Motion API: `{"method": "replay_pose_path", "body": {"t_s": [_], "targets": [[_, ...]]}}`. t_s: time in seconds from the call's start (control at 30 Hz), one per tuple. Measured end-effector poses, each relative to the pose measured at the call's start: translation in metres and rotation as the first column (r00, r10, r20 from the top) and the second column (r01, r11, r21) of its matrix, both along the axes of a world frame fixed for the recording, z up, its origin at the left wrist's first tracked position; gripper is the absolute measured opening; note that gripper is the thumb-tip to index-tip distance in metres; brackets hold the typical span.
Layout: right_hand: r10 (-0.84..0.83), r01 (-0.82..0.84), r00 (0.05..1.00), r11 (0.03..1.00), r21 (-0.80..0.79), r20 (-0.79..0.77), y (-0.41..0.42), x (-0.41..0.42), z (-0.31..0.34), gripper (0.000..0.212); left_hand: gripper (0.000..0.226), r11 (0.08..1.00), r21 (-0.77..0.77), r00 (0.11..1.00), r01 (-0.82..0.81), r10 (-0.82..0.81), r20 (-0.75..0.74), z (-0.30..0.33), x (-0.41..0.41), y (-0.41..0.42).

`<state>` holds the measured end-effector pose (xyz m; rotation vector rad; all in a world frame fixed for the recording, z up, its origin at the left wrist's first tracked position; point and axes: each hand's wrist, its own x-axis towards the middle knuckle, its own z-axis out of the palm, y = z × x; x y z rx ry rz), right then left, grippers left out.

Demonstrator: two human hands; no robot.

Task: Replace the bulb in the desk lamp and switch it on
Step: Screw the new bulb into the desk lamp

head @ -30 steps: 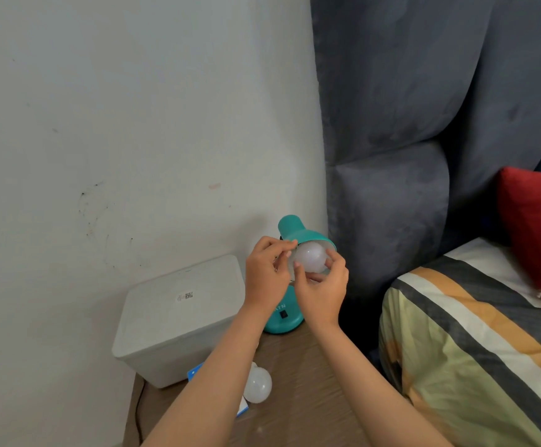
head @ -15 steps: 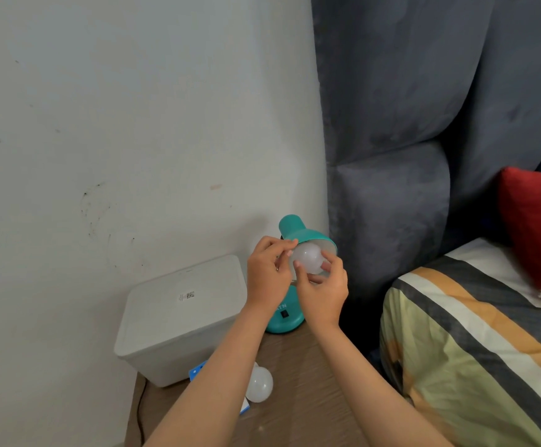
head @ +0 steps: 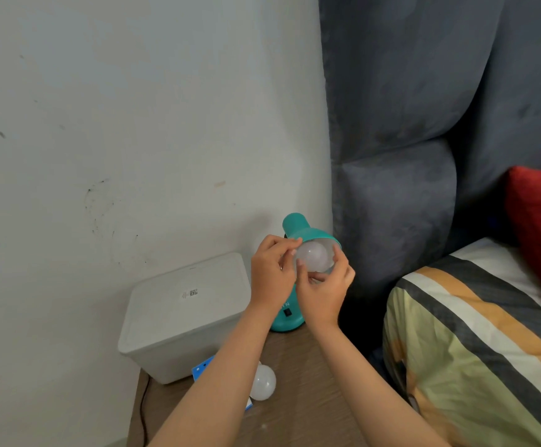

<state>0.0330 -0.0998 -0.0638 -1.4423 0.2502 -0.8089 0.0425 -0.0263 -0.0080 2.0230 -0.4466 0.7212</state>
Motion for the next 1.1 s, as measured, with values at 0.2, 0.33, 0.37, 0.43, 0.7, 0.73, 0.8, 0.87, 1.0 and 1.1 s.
{"method": "replay_pose_path", "body": {"t_s": [0.2, 0.33, 0.37, 0.43, 0.7, 0.73, 0.8, 0.87, 1.0, 1.1], "targets": [[0.004, -0.001, 0.998, 0.999, 0.043, -0.070, -0.0031, -0.0005, -0.0027, 0.050, 0.023, 1.000, 0.015, 1.000, 0.006, -0.006, 0.010, 0.0006, 0.0010, -0.0003], [0.005, -0.005, 1.000, 1.000, -0.002, 0.005, -0.0004, 0.0003, -0.0026, 0.060, 0.022, 1.000, 0.001, 1.000, 0.003, -0.003, 0.012, -0.0003, -0.0002, -0.0009], [0.010, -0.010, 1.000, 0.999, -0.031, 0.015, -0.0003, 0.0004, -0.0041, 0.059, 0.022, 1.000, -0.001, 1.000, 0.003, -0.003, 0.013, -0.0001, 0.0000, -0.0006], [0.008, -0.008, 1.000, 0.999, -0.034, 0.005, -0.0018, 0.0009, -0.0049, 0.053, 0.022, 1.000, 0.006, 1.000, 0.005, -0.005, 0.017, 0.0002, 0.0003, -0.0005], [-0.009, 0.009, 1.000, 1.000, -0.017, -0.005, -0.0008, 0.0039, -0.0089, 0.053, 0.021, 1.000, 0.002, 1.000, 0.002, -0.002, 0.023, -0.0013, 0.0002, -0.0001], [-0.006, 0.007, 0.999, 1.000, 0.028, -0.033, -0.0017, 0.0043, -0.0073, 0.050, 0.022, 1.000, 0.005, 1.000, 0.003, -0.003, 0.024, -0.0012, 0.0005, 0.0003], [-0.014, 0.019, 0.997, 0.997, 0.073, -0.075, -0.0031, 0.0056, -0.0049, 0.049, 0.022, 1.000, 0.012, 1.000, 0.004, -0.004, 0.029, -0.0014, 0.0007, 0.0006], [-0.027, 0.029, 0.999, 0.999, 0.035, -0.047, -0.0019, 0.0054, -0.0043, 0.056, 0.022, 1.000, 0.004, 1.000, 0.000, 0.000, 0.028, -0.0015, 0.0002, -0.0003], [-0.006, 0.006, 1.000, 1.000, -0.016, -0.007, 0.0029, 0.0045, -0.0091, 0.059, 0.023, 1.000, 0.000, 0.999, 0.003, -0.003, 0.033, -0.0009, 0.0007, -0.0004], [-0.027, 0.031, 0.998, 0.998, 0.051, -0.063, 0.0018, 0.0048, -0.0067, 0.048, 0.022, 1.000, -0.004, 1.000, 0.010, -0.009, 0.027, -0.0012, 0.0004, 0.0002]]}}
